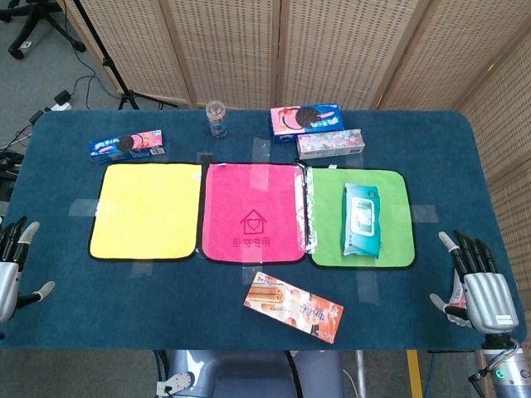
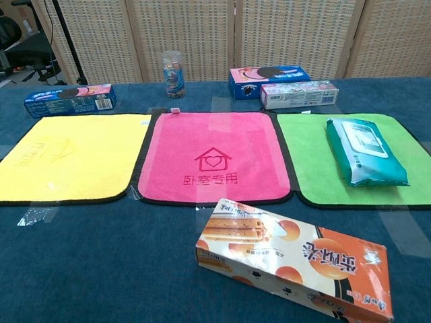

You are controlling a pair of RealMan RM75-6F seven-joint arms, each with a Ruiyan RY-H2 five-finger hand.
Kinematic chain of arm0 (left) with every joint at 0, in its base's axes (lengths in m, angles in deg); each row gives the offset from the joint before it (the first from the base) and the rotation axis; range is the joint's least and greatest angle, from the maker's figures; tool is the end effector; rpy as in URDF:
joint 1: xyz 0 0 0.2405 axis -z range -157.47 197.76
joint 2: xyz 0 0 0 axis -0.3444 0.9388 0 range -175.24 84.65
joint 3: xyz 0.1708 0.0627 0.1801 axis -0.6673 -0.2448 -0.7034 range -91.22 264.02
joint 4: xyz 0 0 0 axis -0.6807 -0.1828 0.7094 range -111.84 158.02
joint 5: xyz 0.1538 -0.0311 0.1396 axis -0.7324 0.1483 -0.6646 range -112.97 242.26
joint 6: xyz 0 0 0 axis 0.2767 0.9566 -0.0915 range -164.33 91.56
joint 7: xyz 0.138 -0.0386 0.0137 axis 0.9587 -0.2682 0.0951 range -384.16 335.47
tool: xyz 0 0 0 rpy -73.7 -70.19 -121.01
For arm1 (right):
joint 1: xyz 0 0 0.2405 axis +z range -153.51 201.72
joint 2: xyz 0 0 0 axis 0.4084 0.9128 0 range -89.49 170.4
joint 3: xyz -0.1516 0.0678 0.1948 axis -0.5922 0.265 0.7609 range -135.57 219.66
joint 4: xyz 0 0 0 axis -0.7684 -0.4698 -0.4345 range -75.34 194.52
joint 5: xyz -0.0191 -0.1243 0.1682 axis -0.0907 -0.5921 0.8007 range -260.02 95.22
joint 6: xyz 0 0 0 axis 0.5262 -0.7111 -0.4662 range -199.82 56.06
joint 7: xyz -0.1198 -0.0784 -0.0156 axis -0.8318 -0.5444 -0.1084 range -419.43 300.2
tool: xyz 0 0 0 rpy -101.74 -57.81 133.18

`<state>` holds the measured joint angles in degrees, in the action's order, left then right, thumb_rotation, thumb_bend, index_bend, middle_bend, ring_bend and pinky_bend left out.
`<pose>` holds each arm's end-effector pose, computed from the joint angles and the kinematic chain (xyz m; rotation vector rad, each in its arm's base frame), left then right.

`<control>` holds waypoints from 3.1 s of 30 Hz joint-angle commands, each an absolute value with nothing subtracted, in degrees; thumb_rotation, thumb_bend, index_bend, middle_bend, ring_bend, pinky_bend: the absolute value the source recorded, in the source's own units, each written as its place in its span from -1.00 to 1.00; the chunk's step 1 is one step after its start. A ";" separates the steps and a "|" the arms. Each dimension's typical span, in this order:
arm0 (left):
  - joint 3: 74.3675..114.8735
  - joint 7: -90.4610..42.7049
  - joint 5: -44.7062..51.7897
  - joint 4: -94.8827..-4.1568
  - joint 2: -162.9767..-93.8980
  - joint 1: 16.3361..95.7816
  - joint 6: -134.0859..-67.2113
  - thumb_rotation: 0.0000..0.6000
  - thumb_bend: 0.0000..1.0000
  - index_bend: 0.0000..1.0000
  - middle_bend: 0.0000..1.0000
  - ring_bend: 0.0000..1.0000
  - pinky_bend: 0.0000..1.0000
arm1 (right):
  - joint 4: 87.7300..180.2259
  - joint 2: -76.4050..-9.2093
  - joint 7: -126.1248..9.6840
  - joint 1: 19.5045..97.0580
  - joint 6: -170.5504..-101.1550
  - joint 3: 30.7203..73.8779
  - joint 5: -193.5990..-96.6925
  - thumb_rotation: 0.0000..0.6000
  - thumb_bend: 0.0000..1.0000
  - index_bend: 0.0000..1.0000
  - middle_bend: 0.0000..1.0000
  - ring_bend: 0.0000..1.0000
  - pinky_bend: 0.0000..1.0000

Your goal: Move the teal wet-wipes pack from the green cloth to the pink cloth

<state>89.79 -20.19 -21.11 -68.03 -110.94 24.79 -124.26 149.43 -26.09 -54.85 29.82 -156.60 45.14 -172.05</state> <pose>-0.3107 0.1818 0.1605 -1.3657 -0.8139 -0.8872 -0.3047 -0.1866 0.1456 1.4216 -0.9344 1.0101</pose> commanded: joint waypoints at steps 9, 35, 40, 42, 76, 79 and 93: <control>90.21 -20.53 -20.82 -68.48 -110.81 24.89 -124.30 1.00 -1.00 -1.00 -1.00 -1.00 -1.00 | 157.18 -17.44 -26.40 43.62 -128.88 48.23 -162.16 1.00 0.97 -1.00 -1.00 -1.00 -1.00; 90.56 -21.51 -19.33 -68.75 -110.25 25.23 -122.83 1.00 -1.00 -1.00 -1.00 -1.00 -1.00 | 146.93 -25.44 -29.86 58.47 -102.92 52.58 -128.05 1.00 1.00 -1.00 -1.00 -1.00 -1.00; 90.54 -21.83 -19.39 -68.79 -110.11 25.19 -122.87 1.00 -1.00 -1.00 -1.00 -1.00 -1.00 | 147.11 -26.57 -30.12 59.55 -101.98 53.21 -124.40 1.00 1.00 -1.00 -1.00 -1.00 -0.96; 90.50 -21.85 -19.39 -68.81 -110.07 25.19 -122.80 1.00 -1.00 -1.00 -1.00 -1.00 -1.00 | 147.49 -26.88 -30.33 59.95 -101.77 53.39 -123.44 1.00 1.00 -1.00 -1.00 -1.00 -0.88; 91.16 -27.21 -17.55 -69.00 -107.80 25.24 -121.28 1.00 -1.00 -1.00 -1.00 -1.00 -1.00 | 156.63 -42.51 -47.46 76.07 -114.76 55.10 -102.36 1.00 1.00 -0.87 -0.97 -1.00 -0.70; 91.15 -27.30 -17.53 -68.95 -107.80 25.29 -121.16 1.00 -1.00 -1.00 -1.00 -1.00 -1.00 | 156.94 -43.71 -48.72 76.98 -115.74 55.50 -101.70 1.00 1.00 -0.87 -0.97 -1.00 -0.70; 91.19 -28.04 -17.43 -68.88 -107.56 25.34 -120.94 1.00 -1.00 -1.00 -1.00 -1.00 -1.00 | 155.53 -51.32 -57.52 82.34 -123.41 59.24 -95.78 1.00 1.00 -0.85 -0.96 -1.00 -0.70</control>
